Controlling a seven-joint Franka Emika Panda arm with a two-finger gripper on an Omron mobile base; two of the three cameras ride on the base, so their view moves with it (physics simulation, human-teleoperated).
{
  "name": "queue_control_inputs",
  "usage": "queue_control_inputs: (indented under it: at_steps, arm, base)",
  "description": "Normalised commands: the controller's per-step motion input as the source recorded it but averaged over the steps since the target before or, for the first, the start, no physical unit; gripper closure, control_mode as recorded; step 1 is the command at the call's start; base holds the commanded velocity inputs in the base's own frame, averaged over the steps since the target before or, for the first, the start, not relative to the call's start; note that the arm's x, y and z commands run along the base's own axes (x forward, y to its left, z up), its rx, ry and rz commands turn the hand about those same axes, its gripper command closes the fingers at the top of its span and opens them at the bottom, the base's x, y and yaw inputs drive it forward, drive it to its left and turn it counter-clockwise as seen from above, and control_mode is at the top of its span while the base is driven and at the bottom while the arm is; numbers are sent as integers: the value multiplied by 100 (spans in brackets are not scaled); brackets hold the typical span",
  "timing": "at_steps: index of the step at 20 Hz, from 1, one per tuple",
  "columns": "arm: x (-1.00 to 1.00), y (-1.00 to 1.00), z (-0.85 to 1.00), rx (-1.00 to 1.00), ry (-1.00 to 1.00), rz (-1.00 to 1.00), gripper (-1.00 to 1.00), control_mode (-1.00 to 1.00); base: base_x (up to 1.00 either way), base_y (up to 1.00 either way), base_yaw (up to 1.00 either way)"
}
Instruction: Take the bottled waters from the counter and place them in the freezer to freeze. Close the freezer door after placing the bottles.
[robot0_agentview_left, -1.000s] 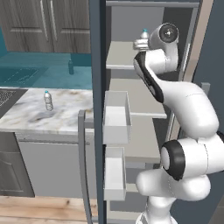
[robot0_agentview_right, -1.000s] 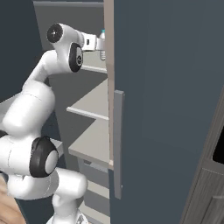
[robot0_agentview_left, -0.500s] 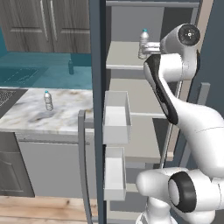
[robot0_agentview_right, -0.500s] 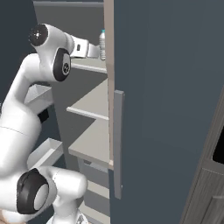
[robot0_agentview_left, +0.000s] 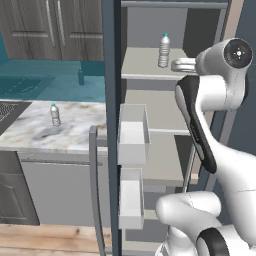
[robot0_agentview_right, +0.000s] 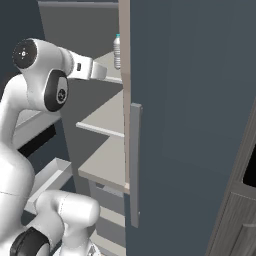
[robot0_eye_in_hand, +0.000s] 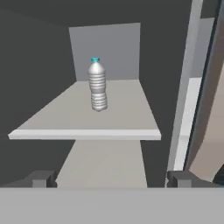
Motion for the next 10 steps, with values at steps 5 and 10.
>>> queue_control_inputs:
  at_steps: [5, 10]
  arm:
    - [-59, 0, -6, 2, 1, 1, -100, -100]
    - [-37, 0, -23, 0, 7, 3, -100, -100]
  base:
    - [0, 0, 0]
    - [0, 0, 0]
